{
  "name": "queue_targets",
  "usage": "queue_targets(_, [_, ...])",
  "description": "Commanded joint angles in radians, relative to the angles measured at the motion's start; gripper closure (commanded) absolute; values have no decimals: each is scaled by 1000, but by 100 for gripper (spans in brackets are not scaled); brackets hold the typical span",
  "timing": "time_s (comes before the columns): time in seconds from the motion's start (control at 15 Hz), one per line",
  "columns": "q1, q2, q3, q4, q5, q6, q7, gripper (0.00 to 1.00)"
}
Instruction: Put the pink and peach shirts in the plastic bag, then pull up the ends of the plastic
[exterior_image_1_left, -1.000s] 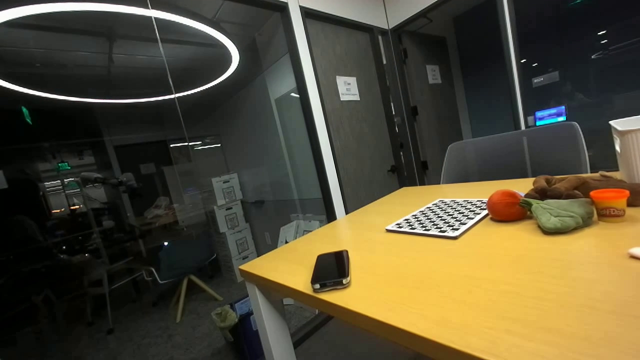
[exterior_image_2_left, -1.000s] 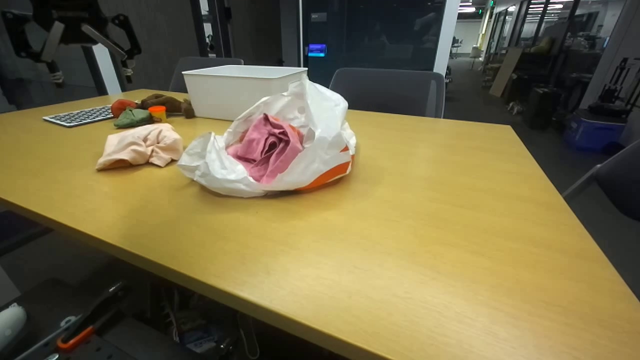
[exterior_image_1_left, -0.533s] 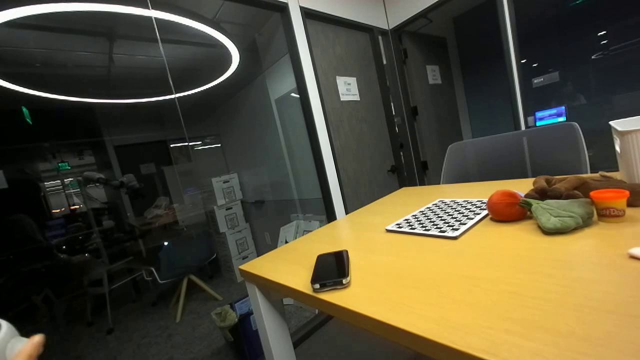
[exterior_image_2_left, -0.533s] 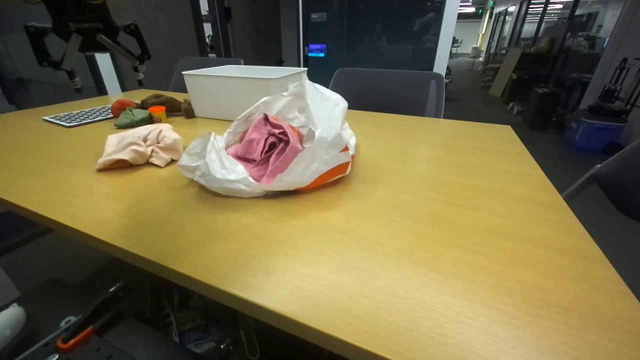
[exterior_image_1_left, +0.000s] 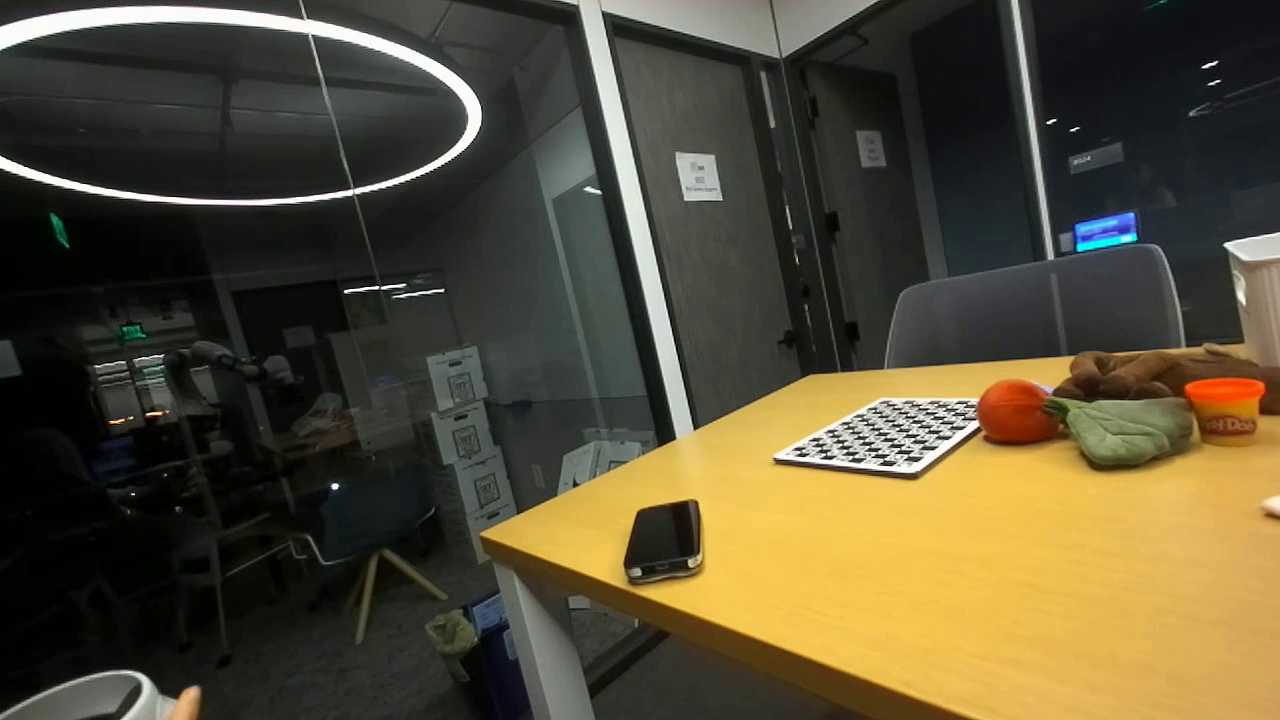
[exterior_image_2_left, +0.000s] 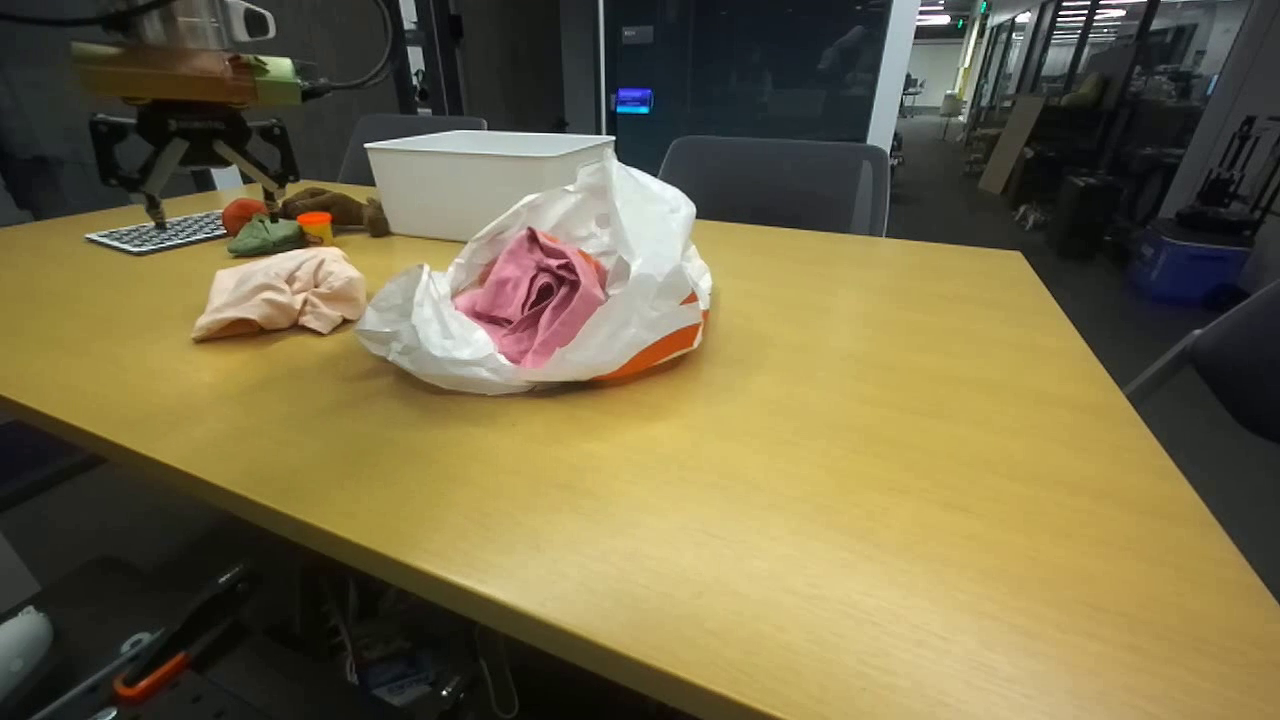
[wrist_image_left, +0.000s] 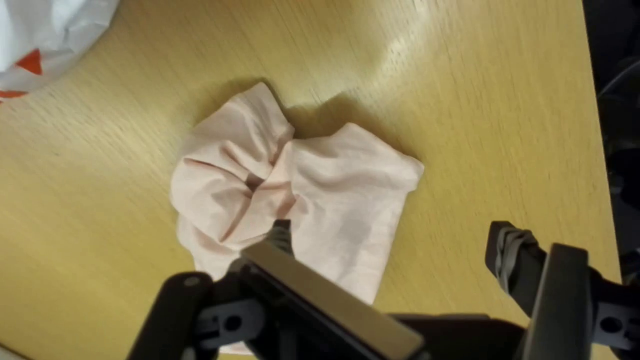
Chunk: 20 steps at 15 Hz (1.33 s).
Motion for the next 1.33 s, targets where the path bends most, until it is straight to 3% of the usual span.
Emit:
queue_targets(0.0, [-28, 153, 52, 109, -19, 37, -21, 0])
queue_targets(0.2, [-54, 267, 89, 179, -56, 49, -14, 0])
queue_targets(0.6, [-110, 423, 117, 296, -289, 61, 50, 0])
queue_targets(0.67, [-120, 435, 119, 309, -300, 56, 49, 25])
queue_targets(0.8, [-137, 445, 124, 320, -318, 53, 49, 34])
queue_targets(1.27, [-178, 436, 142, 326, -297, 42, 57, 89])
